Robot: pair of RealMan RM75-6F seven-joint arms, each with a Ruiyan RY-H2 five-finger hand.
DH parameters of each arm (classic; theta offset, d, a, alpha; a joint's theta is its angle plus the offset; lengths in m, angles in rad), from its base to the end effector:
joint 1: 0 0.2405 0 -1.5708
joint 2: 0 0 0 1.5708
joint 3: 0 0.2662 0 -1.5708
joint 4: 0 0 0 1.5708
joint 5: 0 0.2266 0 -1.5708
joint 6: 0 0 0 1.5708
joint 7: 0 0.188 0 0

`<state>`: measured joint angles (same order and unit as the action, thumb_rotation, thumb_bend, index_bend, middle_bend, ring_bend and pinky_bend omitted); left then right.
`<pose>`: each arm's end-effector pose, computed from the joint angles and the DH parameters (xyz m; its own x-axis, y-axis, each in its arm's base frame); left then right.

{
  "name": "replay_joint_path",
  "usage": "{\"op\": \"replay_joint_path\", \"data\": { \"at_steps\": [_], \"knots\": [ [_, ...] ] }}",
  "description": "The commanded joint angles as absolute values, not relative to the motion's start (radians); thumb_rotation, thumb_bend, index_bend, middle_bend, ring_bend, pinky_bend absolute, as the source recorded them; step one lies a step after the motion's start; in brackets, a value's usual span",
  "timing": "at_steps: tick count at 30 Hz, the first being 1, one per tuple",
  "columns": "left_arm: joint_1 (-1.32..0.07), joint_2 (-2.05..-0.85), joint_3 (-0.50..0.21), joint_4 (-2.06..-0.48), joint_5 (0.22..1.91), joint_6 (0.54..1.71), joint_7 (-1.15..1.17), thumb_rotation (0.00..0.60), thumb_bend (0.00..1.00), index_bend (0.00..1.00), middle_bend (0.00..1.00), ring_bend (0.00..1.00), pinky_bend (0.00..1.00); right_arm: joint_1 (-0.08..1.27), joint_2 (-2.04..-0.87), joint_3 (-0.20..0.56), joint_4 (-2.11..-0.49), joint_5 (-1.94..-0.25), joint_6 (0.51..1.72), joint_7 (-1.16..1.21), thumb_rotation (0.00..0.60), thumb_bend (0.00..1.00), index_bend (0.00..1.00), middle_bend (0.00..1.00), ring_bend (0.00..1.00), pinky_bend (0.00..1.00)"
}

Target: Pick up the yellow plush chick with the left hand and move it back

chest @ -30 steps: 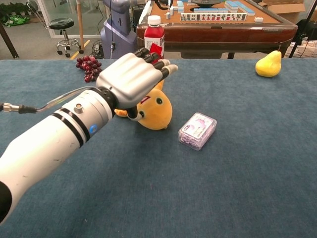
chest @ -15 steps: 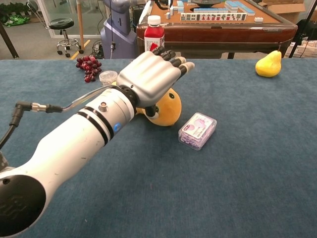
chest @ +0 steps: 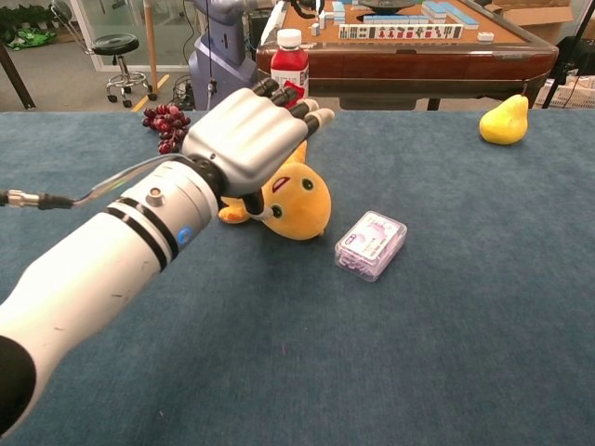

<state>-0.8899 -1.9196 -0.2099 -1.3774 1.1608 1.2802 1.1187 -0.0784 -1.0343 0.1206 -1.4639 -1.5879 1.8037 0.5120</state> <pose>-0.0156 0.3624 -0.1009 0.7386 -0.2629 0.6208 0.5007 -0.4027 -0.7663 -0.3392 -0.1775 0.2482 0.1221 0.2905 0.9490 -0.9831 -0.0962 0.1560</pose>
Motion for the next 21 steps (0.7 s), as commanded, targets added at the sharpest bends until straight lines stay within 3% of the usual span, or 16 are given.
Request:
{"op": "replay_joint_path", "data": {
  "at_steps": [1, 14, 21],
  "knots": [
    [-0.855, -1.879, -0.192, -1.442, 1.173, 1.322, 1.142, 0.600, 0.00, 0.00, 0.00, 0.00, 0.00, -0.077, -1.036, 0.119, -1.468, -1.589, 1.800, 0.501, 0.600, 0.00, 0.38, 0.28, 0.21, 0.45],
    [-0.715, -1.723, -0.107, -1.678, 1.224, 1.463, 1.164, 0.600, 0.00, 0.00, 0.00, 0.00, 0.00, -0.060, -1.041, 0.114, -1.486, -1.591, 1.768, 0.445, 0.600, 0.00, 0.38, 0.28, 0.21, 0.45],
    [-0.638, -1.577, -0.049, -1.787, 1.245, 1.468, 1.069, 0.600, 0.00, 0.00, 0.00, 0.00, 0.11, -0.047, -1.046, 0.109, -1.501, -1.595, 1.743, 0.392, 0.600, 0.00, 0.38, 0.28, 0.21, 0.45]
  ]
}}
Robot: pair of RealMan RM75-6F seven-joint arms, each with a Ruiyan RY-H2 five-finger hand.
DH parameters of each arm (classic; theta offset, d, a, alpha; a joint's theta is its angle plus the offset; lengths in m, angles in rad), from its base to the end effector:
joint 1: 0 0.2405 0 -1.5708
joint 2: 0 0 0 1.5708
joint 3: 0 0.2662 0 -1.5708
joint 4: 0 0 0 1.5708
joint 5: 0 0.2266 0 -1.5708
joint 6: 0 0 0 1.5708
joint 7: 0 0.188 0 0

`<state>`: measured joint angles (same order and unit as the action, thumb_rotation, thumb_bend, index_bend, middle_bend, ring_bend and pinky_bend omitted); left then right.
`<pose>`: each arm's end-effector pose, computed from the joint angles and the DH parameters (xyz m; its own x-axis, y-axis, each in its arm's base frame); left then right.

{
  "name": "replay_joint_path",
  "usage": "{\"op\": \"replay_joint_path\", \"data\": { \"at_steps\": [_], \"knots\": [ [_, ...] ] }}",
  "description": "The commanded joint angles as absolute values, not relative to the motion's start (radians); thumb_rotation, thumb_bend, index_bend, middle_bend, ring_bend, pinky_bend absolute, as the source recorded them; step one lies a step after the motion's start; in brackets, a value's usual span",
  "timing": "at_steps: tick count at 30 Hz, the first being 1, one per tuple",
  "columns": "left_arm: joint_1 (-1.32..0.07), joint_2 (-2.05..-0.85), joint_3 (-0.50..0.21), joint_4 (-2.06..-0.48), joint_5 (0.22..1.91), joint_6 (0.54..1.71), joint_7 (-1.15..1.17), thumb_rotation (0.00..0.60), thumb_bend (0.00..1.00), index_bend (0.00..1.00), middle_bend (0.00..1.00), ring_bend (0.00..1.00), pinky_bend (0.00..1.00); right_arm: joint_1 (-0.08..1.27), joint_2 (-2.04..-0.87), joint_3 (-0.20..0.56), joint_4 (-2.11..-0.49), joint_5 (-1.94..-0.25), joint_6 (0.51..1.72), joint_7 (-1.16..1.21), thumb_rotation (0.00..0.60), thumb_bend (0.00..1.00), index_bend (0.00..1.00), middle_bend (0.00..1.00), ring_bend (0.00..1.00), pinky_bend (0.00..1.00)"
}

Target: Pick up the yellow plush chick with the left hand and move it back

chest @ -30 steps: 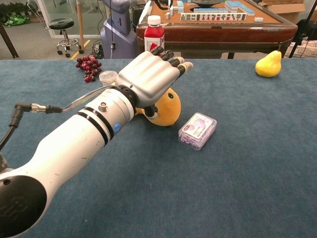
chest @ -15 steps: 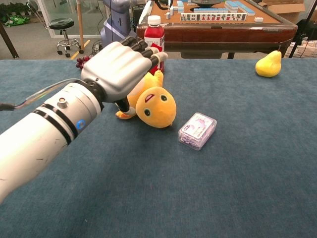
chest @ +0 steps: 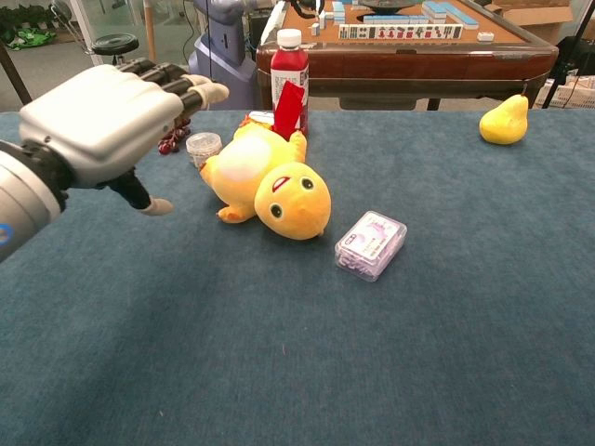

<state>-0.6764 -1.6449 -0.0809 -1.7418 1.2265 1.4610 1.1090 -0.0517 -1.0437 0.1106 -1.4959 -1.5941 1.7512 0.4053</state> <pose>-0.0862 0.3204 -0.0193 0.7278 -0.1990 0.6563 0.5870 -0.3141 -0.7462 -0.3350 -0.1880 0.2317 0.1855 0.2483 0.9508 -0.9747 -0.0764 0.2101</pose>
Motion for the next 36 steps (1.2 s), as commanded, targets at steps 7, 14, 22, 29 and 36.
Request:
{"op": "replay_joint_path", "data": {
  "at_steps": [7, 14, 22, 29, 36],
  "knots": [
    [-0.580, -1.400, -0.004, -1.822, 1.271, 1.422, 0.879, 0.600, 0.00, 0.00, 0.00, 0.00, 0.15, -0.029, -1.054, 0.102, -1.514, -1.592, 1.704, 0.340, 0.600, 0.00, 0.38, 0.28, 0.21, 0.45],
    [-0.477, -1.314, 0.042, -1.714, 1.412, 1.507, 0.598, 0.600, 0.29, 0.16, 0.14, 0.16, 0.37, -0.010, -1.057, 0.095, -1.524, -1.595, 1.667, 0.309, 0.600, 0.00, 0.38, 0.28, 0.21, 0.45],
    [-0.357, -1.223, 0.072, -1.722, 1.403, 1.555, 0.443, 0.600, 0.33, 0.31, 0.31, 0.28, 0.46, 0.017, -1.074, 0.087, -1.533, -1.586, 1.611, 0.241, 0.600, 0.00, 0.38, 0.28, 0.21, 0.45],
    [-0.271, -1.160, 0.082, -1.740, 1.415, 1.600, 0.317, 0.600, 0.33, 0.31, 0.33, 0.29, 0.47, 0.031, -1.087, 0.082, -1.542, -1.585, 1.586, 0.191, 0.600, 0.00, 0.38, 0.28, 0.21, 0.45],
    [-0.192, -1.099, 0.135, -1.773, 1.419, 1.579, 0.231, 0.600, 0.32, 0.30, 0.33, 0.30, 0.47, 0.048, -1.107, 0.083, -1.541, -1.563, 1.550, 0.135, 0.600, 0.00, 0.38, 0.28, 0.21, 0.45]
  ]
}}
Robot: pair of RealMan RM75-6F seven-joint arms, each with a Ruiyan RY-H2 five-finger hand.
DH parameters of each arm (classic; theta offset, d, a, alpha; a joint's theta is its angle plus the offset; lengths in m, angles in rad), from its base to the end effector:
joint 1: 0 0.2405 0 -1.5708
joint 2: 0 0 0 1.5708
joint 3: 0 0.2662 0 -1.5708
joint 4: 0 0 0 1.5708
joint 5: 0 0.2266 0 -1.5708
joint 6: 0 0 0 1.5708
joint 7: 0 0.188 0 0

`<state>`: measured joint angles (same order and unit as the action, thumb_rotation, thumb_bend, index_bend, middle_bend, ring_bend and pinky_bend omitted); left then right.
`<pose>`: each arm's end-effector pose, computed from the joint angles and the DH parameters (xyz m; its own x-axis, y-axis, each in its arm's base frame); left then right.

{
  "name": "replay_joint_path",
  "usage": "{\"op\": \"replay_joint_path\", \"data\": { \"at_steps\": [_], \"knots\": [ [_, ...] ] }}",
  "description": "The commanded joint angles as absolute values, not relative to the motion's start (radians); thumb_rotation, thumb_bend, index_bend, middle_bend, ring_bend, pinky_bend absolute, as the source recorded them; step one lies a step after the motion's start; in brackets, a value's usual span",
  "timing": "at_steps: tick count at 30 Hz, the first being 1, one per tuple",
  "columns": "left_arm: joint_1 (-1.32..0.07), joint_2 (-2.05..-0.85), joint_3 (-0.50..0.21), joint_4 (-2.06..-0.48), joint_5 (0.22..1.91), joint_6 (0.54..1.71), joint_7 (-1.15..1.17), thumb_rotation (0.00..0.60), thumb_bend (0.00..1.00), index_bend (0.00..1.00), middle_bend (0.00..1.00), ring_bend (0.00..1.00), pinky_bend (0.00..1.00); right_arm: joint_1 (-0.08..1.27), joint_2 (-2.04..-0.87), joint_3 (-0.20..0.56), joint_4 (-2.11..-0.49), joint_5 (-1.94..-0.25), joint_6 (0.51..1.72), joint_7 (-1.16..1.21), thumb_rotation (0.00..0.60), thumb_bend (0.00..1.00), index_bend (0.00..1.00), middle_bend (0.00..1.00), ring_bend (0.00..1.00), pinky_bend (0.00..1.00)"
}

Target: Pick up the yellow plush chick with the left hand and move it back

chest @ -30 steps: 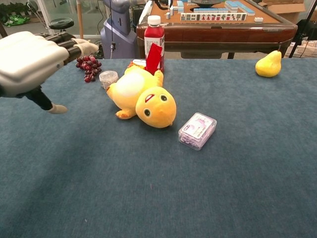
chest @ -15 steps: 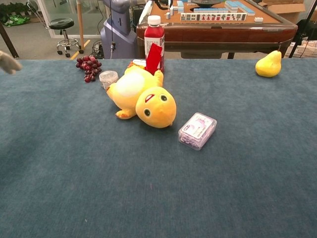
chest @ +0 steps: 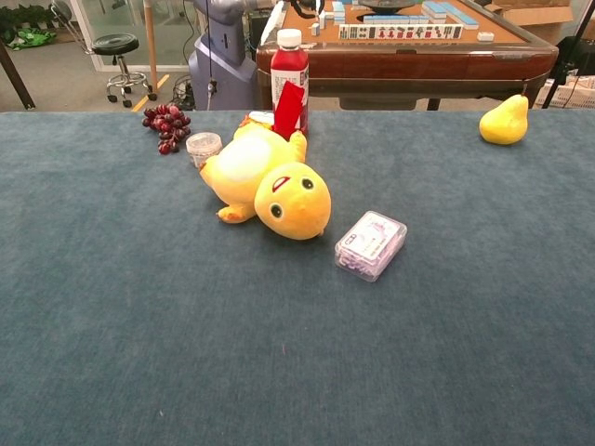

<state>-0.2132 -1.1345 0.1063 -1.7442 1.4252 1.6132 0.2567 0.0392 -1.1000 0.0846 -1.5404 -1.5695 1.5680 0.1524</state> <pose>-0.2905 0.2281 0.1322 0.5076 -0.0055 0.8616 0.8607 -0.0420 -0.5073 -0.3307 -0.2196 0.1771 0.3368 0.0946 0.9368 -0.9386 -0.0454 0.3420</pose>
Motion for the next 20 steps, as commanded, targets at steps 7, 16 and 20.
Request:
{"op": "replay_joint_path", "data": {
  "at_steps": [7, 16, 20],
  "knots": [
    [-0.157, -1.088, 0.119, -1.760, 1.418, 1.571, 0.205, 0.600, 0.32, 0.30, 0.33, 0.30, 0.48, 0.062, -1.109, 0.085, -1.551, -1.527, 1.508, 0.077, 0.600, 0.16, 0.38, 0.28, 0.21, 0.45],
    [-0.116, -1.118, 0.061, -1.722, 1.423, 1.622, 0.214, 0.600, 0.32, 0.30, 0.24, 0.21, 0.48, 0.069, -1.100, 0.093, -1.549, -1.491, 1.483, 0.102, 0.600, 0.21, 0.38, 0.28, 0.21, 0.45],
    [-0.111, -1.115, 0.046, -1.723, 1.407, 1.604, 0.214, 0.600, 0.32, 0.30, 0.22, 0.21, 0.48, 0.074, -1.099, 0.101, -1.545, -1.483, 1.479, 0.123, 0.600, 0.21, 0.38, 0.28, 0.21, 0.45]
  ]
}}
